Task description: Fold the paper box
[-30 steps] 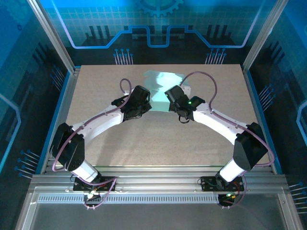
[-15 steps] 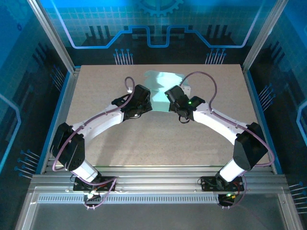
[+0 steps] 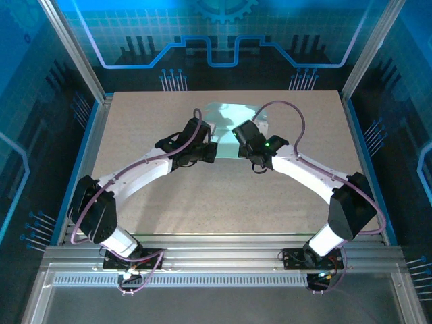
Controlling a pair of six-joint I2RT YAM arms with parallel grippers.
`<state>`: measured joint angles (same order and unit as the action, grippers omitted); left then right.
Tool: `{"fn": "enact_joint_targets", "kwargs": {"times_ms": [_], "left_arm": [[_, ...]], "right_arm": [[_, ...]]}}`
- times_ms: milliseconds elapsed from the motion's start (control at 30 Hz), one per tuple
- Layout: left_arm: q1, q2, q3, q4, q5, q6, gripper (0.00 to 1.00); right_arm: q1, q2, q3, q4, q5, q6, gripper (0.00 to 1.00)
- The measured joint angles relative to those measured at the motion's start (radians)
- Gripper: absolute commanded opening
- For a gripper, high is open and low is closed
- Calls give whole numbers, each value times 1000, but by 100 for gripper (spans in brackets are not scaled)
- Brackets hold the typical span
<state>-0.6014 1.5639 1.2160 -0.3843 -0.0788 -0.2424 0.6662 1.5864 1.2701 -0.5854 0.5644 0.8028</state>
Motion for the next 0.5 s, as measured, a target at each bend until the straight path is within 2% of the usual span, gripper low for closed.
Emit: {"fn": "enact_joint_targets", "kwargs": {"times_ms": [33, 267, 500], "left_arm": [[0, 0, 0, -3, 10, 27, 0], [0, 8, 40, -83, 104, 229, 0], [-4, 11, 59, -130, 109, 355, 0]], "right_arm": [[0, 0, 0, -1, 0, -3, 0], [0, 0, 0, -7, 0, -14, 0], [0, 0, 0, -7, -18, -18, 0]]}}
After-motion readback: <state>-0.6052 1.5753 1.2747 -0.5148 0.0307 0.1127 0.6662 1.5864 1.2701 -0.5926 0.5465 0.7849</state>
